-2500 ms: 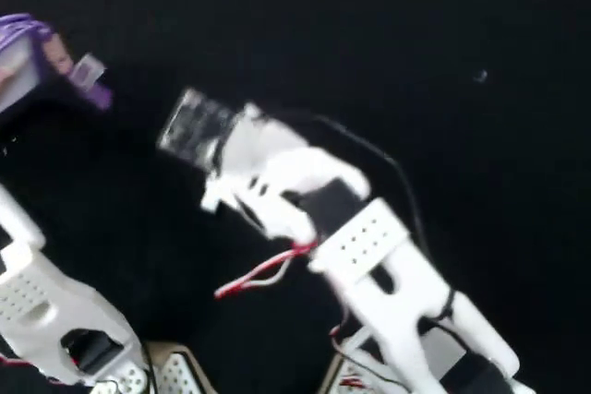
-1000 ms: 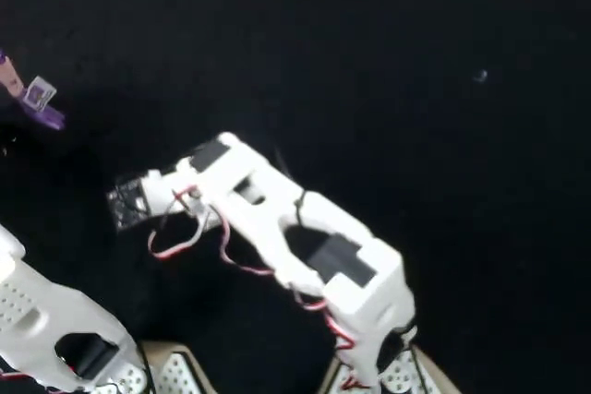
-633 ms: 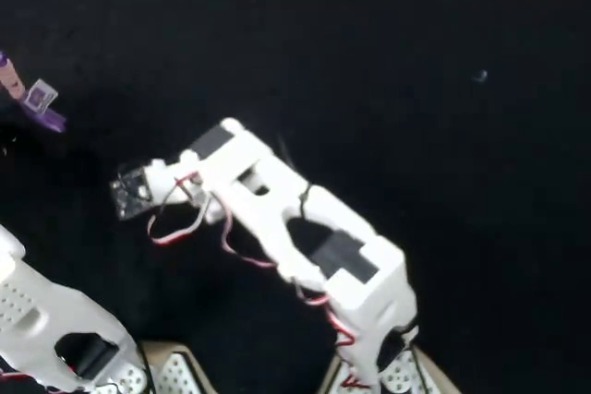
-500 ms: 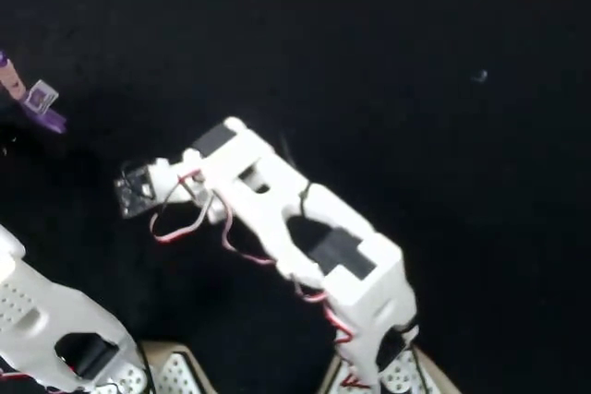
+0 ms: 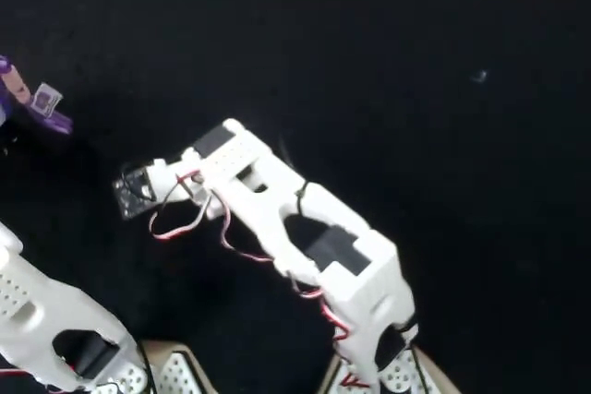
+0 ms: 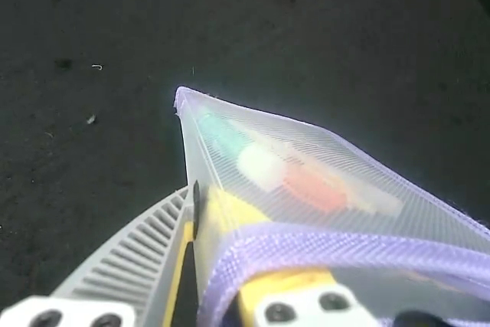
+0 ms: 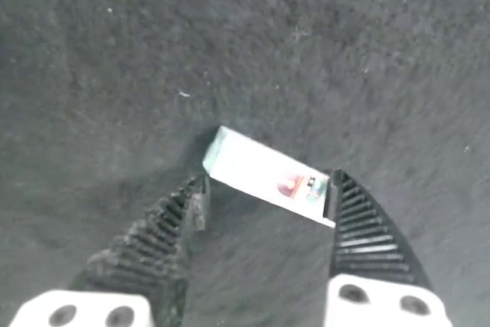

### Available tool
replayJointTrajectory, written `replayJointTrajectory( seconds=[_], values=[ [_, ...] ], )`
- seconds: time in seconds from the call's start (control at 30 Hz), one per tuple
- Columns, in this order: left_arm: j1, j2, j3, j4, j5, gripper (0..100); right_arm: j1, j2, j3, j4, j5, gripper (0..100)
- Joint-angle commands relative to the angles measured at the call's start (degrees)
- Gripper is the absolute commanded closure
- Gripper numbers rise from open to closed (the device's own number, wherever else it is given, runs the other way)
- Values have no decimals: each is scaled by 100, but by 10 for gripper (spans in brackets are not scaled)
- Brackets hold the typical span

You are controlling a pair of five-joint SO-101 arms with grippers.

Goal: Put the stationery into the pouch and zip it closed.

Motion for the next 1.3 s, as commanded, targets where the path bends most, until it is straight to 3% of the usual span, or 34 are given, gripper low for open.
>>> replayJointTrajectory(
  seconds=[0.0,0.4,0.7,0.97,1.27],
  values=[
    [-4,-62,-251,-176,-44,970,-79,4,-189,-44,167,769],
    [4,-62,-251,-229,-44,970,-343,312,-66,-589,167,770],
    [-4,-44,-251,-229,-44,970,-167,435,-708,290,193,770],
    [-4,-26,-251,-211,-44,970,62,444,-716,457,193,770],
    [-4,-44,-251,-185,-35,970,-70,716,-743,79,167,988]
  ],
)
